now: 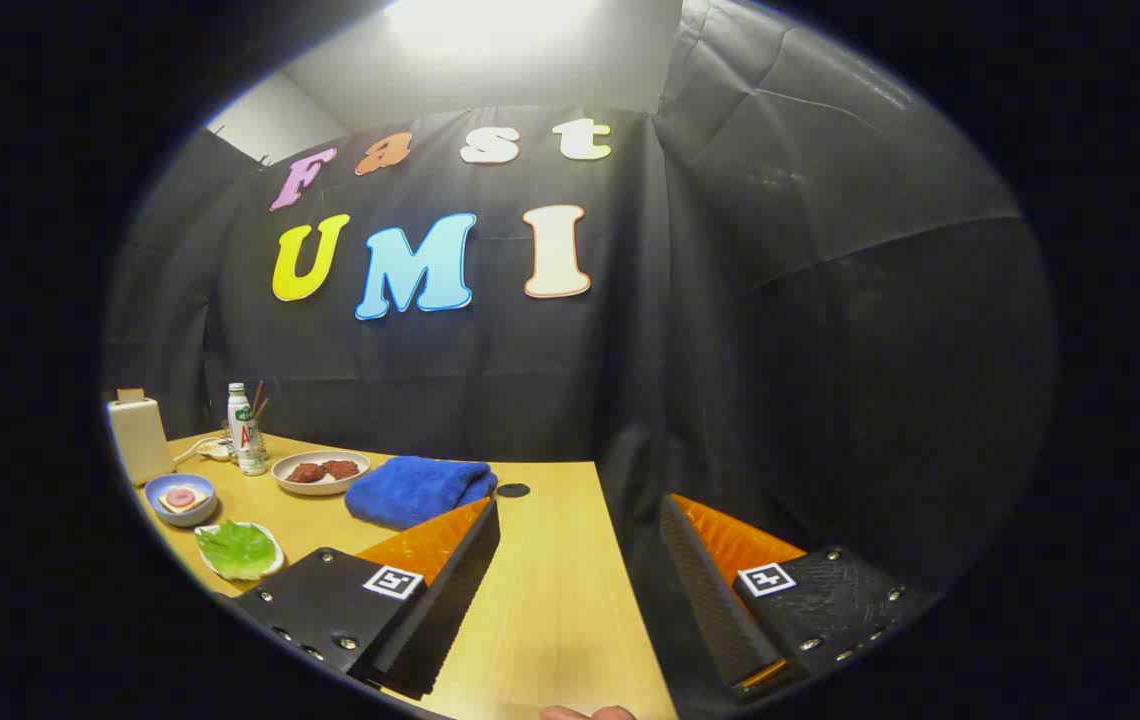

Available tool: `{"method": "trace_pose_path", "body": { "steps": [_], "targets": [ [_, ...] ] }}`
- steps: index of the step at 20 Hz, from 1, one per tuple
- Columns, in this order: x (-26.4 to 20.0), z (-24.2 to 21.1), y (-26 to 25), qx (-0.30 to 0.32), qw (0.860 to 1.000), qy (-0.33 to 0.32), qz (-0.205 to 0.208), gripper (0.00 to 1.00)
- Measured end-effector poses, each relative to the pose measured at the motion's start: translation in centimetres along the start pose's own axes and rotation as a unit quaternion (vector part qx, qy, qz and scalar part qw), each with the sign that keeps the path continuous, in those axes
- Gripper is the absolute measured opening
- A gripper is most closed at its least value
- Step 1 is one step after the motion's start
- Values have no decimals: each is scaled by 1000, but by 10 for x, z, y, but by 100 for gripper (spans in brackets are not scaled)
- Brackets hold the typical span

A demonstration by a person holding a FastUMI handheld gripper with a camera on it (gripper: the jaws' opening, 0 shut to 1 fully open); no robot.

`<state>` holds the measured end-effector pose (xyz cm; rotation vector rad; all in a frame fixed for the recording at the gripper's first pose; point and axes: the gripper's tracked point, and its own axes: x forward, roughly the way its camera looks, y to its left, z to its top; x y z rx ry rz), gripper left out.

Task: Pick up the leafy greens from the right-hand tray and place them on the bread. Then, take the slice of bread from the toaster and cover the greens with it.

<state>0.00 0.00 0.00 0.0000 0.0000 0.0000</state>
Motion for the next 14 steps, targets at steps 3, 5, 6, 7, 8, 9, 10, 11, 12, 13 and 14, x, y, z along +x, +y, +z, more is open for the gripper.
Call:
{"method": "trace_pose_path", "body": {
  "steps": [3,5,6,7,8,9,10,11,12,13,14],
  "targets": [
    [-12,17,42,23,1000,13,12,99],
    [-18,34,54,13,1000,-9,-2,99],
    [-22,42,68,14,1000,-18,3,99],
    [-27,43,82,14,1000,-17,12,99],
    [-32,41,93,13,1000,-19,21,99],
    [-32,42,100,13,1000,-16,20,99],
    [-34,34,108,2,999,1,36,99],
    [-37,36,117,7,999,0,46,99],
    [-38,43,123,14,998,-10,57,99],
    [-39,45,126,18,998,-12,60,99],
    [-37,42,126,16,998,-12,63,99]
  ]
}}
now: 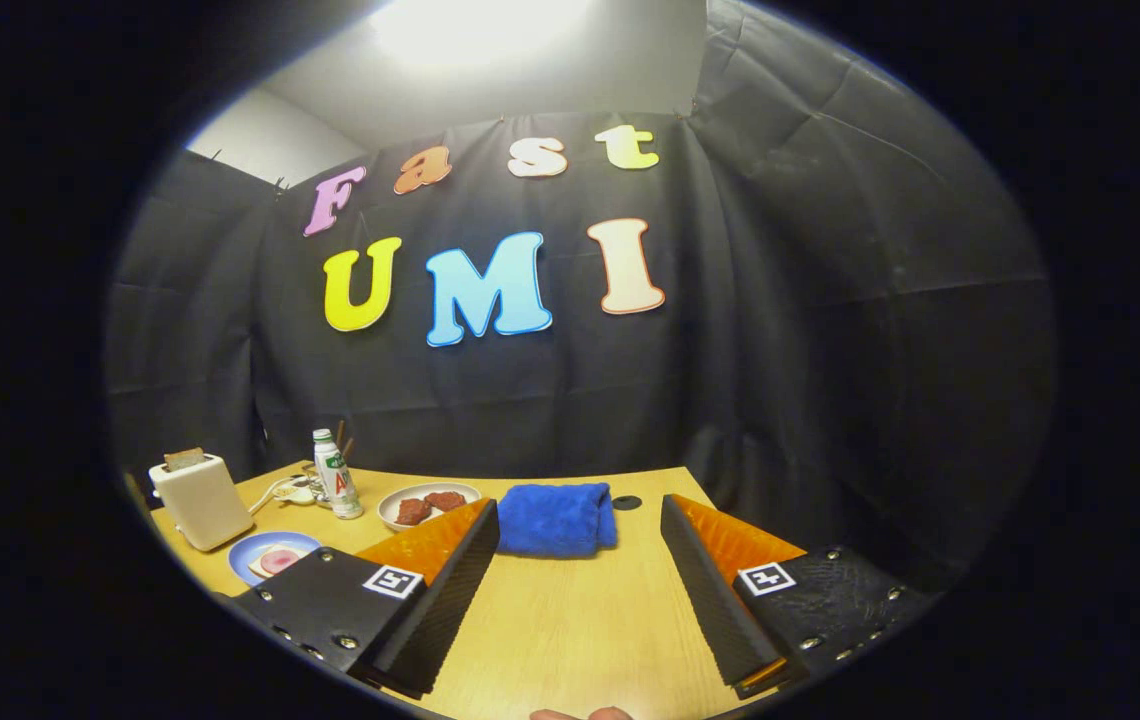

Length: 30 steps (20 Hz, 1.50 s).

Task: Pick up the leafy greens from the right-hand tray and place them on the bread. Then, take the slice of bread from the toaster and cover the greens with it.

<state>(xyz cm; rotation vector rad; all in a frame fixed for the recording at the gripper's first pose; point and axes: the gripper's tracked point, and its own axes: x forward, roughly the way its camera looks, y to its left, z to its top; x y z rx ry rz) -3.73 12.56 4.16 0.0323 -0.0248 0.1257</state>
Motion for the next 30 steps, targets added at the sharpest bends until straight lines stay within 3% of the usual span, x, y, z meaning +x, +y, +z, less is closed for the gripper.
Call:
{"method": "trace_pose_path", "body": {
  "steps": [6,13,16,24,30],
  "targets": [
    [2,-27,9,-2,999,45,13,99],
    [-5,-55,68,-36,992,99,73,99],
    [-4,-86,94,-47,983,146,98,99],
    [-10,-155,135,-74,958,257,106,99],
    [-12,-187,146,-45,946,308,89,99]
  ]
}}
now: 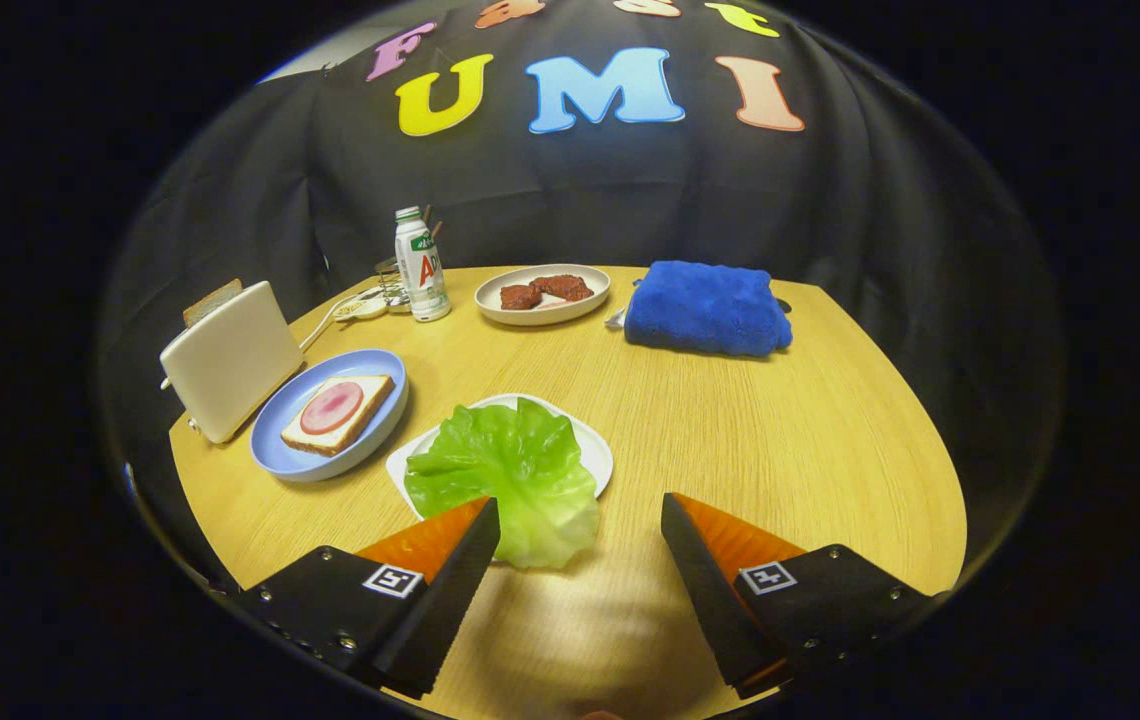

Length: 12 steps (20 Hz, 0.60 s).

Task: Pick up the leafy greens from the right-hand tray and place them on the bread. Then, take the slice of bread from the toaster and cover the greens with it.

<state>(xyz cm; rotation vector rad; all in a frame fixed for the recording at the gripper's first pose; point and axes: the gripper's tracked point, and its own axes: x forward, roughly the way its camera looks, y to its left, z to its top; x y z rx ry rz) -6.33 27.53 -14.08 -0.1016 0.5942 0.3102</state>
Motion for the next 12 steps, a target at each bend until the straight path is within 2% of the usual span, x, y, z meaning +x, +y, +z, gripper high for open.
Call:
{"method": "trace_pose_path", "body": {
  "steps": [3,6,7,8,9,11,12],
  "targets": [
    [7,-10,4,-2,1000,19,5,91],
    [11,-10,9,16,1000,16,13,73],
    [11,-8,7,17,1000,11,16,49],
    [11,-5,7,30,999,4,20,43],
    [11,-4,11,36,999,2,32,20],
    [7,9,4,48,998,-24,29,19],
    [16,1,1,31,999,-17,16,10]
  ]
}}
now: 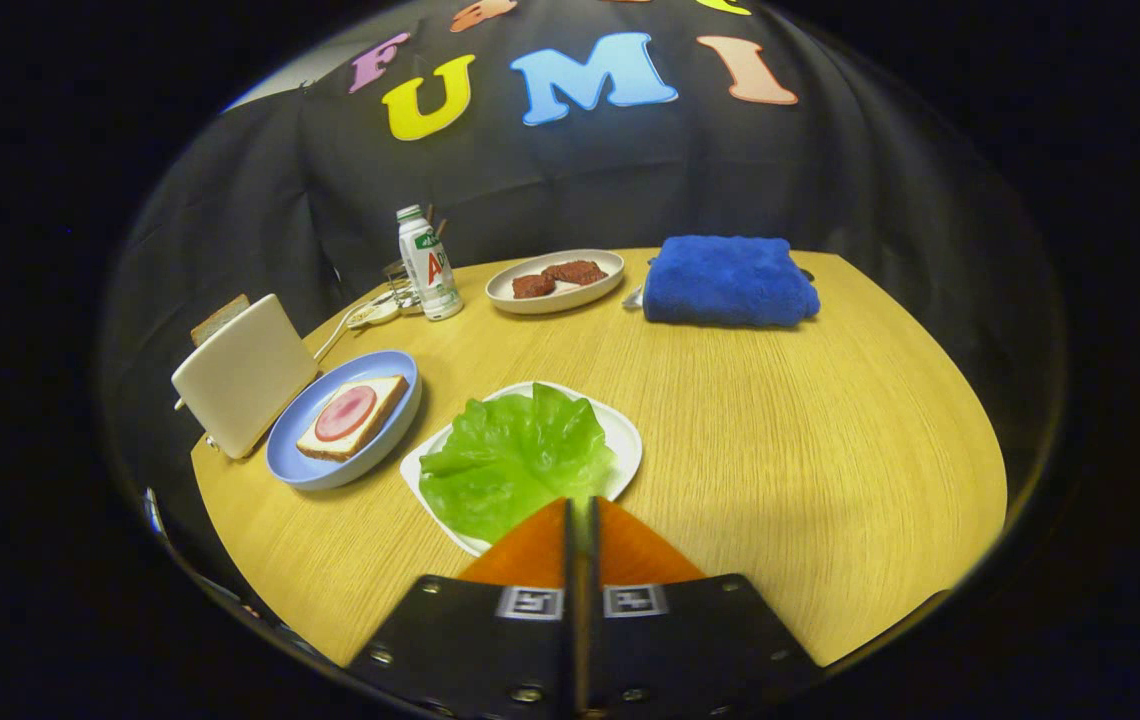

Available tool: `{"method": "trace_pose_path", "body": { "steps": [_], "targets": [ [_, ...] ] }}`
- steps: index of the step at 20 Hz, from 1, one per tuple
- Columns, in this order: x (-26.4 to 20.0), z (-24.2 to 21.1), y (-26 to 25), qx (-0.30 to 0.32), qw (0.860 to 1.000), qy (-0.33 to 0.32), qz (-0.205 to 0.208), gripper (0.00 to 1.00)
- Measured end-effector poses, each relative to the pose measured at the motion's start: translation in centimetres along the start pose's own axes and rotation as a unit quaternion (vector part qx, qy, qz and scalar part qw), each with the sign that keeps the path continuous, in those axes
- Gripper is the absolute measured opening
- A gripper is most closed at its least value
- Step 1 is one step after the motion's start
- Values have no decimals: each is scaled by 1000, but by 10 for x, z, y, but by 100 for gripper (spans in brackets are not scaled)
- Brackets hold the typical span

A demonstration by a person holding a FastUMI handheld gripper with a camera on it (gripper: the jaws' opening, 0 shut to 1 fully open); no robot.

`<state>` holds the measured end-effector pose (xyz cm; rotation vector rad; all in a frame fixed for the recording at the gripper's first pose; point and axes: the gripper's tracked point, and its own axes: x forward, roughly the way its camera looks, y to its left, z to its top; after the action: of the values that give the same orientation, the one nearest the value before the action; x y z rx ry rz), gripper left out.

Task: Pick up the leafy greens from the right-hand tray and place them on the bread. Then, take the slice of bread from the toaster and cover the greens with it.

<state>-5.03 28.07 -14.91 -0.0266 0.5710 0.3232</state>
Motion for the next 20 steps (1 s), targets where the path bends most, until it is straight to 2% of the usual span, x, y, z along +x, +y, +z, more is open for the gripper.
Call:
{"method": "trace_pose_path", "body": {
  "steps": [1,5,16,20],
  "targets": [
    [-1,-3,0,-9,1000,1,0,1],
    [-13,16,10,3,1000,-24,12,1],
    [-41,66,36,-19,997,-75,-4,1],
    [-53,88,42,-22,995,-92,-24,1]
  ]
}}
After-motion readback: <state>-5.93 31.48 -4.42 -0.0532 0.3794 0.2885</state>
